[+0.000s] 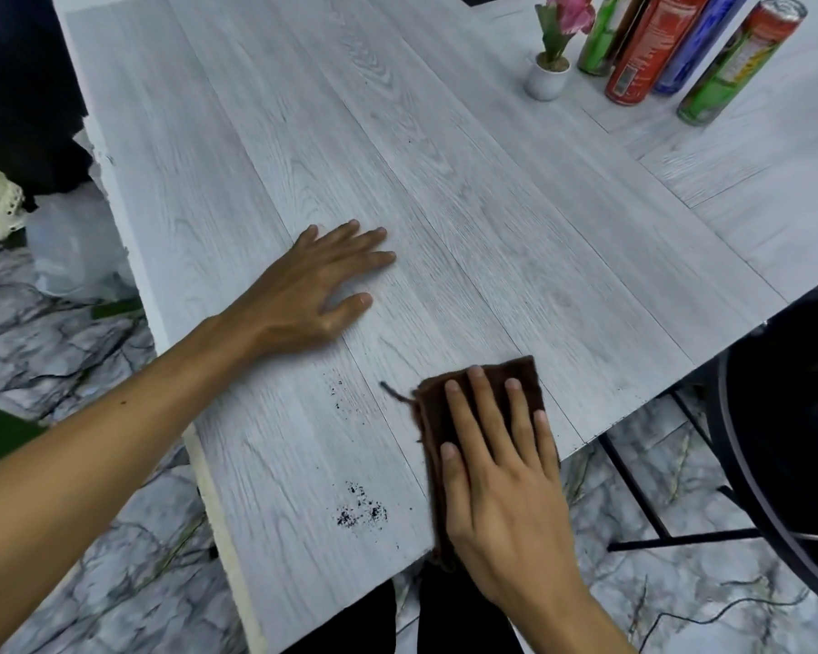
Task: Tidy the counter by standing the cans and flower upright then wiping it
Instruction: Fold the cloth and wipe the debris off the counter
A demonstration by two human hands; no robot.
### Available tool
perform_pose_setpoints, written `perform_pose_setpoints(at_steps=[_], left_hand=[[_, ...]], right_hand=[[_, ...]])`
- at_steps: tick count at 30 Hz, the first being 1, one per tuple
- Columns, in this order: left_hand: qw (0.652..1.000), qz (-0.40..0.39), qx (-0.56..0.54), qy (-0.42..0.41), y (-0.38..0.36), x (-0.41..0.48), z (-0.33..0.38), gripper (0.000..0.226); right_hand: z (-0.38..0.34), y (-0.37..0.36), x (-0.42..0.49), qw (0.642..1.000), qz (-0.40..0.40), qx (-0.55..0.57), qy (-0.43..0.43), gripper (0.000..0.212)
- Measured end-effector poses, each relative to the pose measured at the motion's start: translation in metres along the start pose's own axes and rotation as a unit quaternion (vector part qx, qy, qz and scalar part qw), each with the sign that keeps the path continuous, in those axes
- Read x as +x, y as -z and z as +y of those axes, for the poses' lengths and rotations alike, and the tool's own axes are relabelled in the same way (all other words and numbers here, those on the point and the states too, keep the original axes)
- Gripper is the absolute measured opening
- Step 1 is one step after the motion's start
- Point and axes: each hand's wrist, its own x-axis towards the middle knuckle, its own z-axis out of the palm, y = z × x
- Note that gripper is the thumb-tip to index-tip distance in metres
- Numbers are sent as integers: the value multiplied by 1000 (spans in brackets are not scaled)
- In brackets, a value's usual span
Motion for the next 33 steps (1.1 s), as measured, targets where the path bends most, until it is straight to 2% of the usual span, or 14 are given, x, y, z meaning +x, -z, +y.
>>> perform_pose_setpoints(at_steps=[4, 8, 21, 33], left_hand=[[1000, 1, 1, 0, -1, -3, 1, 58], [1000, 4, 1, -2, -2, -7, 0, 58], [1000, 6, 6, -2, -3, -24, -12, 53], [1000, 16, 7, 7, 0, -39, -19, 54]], right_hand=[[16, 11, 10, 998, -10, -2, -59, 60], [23, 15, 31, 997, 2, 2, -81, 61], [-10, 0, 75, 1000, -1, 2, -1, 57], [-54, -17, 74, 997, -20, -9, 72, 58]])
